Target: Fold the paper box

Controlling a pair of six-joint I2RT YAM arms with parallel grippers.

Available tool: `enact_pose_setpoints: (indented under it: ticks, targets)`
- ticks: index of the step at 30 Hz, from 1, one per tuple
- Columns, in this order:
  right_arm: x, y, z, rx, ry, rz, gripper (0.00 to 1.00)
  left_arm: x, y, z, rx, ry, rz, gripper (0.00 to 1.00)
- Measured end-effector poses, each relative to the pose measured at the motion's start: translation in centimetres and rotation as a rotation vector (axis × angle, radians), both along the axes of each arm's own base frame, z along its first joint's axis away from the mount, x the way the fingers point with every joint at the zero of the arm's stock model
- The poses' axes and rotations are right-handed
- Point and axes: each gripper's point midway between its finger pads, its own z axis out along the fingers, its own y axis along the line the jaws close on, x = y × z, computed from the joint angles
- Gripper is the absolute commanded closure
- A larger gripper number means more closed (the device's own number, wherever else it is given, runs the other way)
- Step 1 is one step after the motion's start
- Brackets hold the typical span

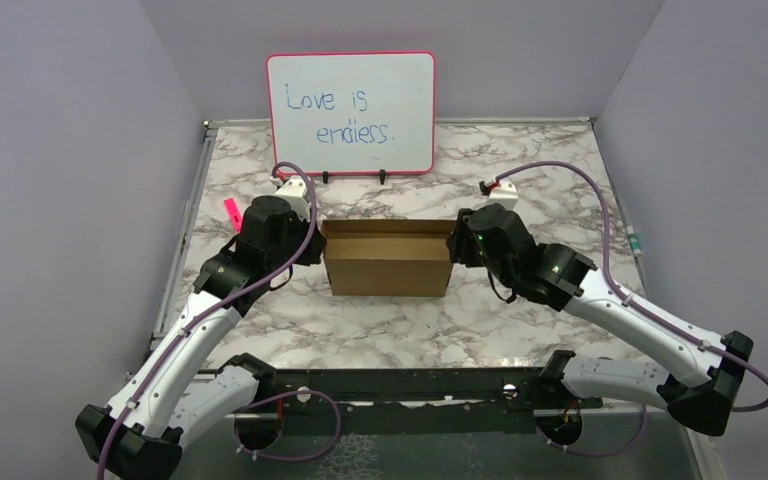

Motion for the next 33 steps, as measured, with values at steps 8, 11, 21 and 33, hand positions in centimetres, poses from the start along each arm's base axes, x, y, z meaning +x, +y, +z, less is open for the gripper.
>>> enact_pose_setpoints:
  ticks: [8,11,21,33]
  targets:
    - [0.4,0.3,0.1,-0.026,-0.004,0.01,0.73,-0.1,0.0,0.0,0.001,0.003,0.0,0.91]
    - [0.4,0.7,0.4,-0.022,-0.002,0.023,0.8,-0.1,0.0,0.0,0.002,0.004,0.0,0.91]
    - [0.6,1.1,1.0,-0.011,-0.003,0.03,0.85,0.0,0.1,0.0,0.004,0.004,0.003,0.91]
    - [0.7,0.8,0.2,-0.077,0.006,0.049,0.95,0.0,0.2,-0.1,0.009,0.002,0.004,0.91]
